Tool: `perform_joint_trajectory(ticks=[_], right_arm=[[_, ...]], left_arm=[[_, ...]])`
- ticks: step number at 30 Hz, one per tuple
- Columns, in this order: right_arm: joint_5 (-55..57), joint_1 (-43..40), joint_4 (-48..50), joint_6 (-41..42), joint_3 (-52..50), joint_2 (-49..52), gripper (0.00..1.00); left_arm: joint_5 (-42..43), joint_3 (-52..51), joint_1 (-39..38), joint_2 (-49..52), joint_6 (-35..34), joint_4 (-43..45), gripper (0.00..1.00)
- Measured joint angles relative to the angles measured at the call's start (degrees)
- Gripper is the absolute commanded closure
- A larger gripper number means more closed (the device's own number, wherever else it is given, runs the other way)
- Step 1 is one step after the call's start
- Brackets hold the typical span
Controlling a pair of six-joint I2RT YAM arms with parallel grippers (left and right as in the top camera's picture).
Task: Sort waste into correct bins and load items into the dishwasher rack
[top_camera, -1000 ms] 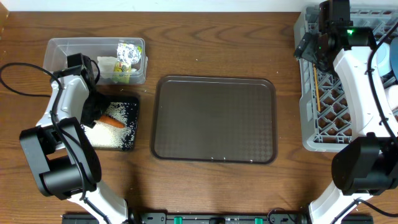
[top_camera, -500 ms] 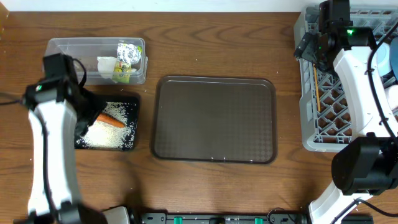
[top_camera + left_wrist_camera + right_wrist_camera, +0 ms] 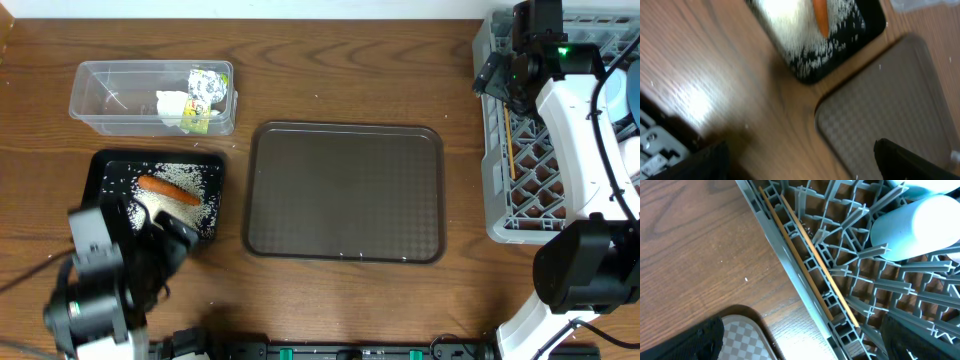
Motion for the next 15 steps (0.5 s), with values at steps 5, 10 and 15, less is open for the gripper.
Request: perform_joint_trajectory(ticks=[5, 10, 15], right_arm=[[0.0, 0.0, 0.0, 0.0, 0.0, 0.0, 0.01], [0.0, 0.0, 0.0, 0.0, 0.0, 0.0, 0.01], [0.0, 0.0, 0.0, 0.0, 0.0, 0.0, 0.01]], left_arm=[[1.6, -0.6, 0.0, -4.5, 0.0, -1.6, 0.01], [1.9, -0.6, 0.0, -5.1, 0.0, -1.8, 0.0], [2.0, -0.6, 0.0, -5.1, 0.0, -2.3, 0.0]])
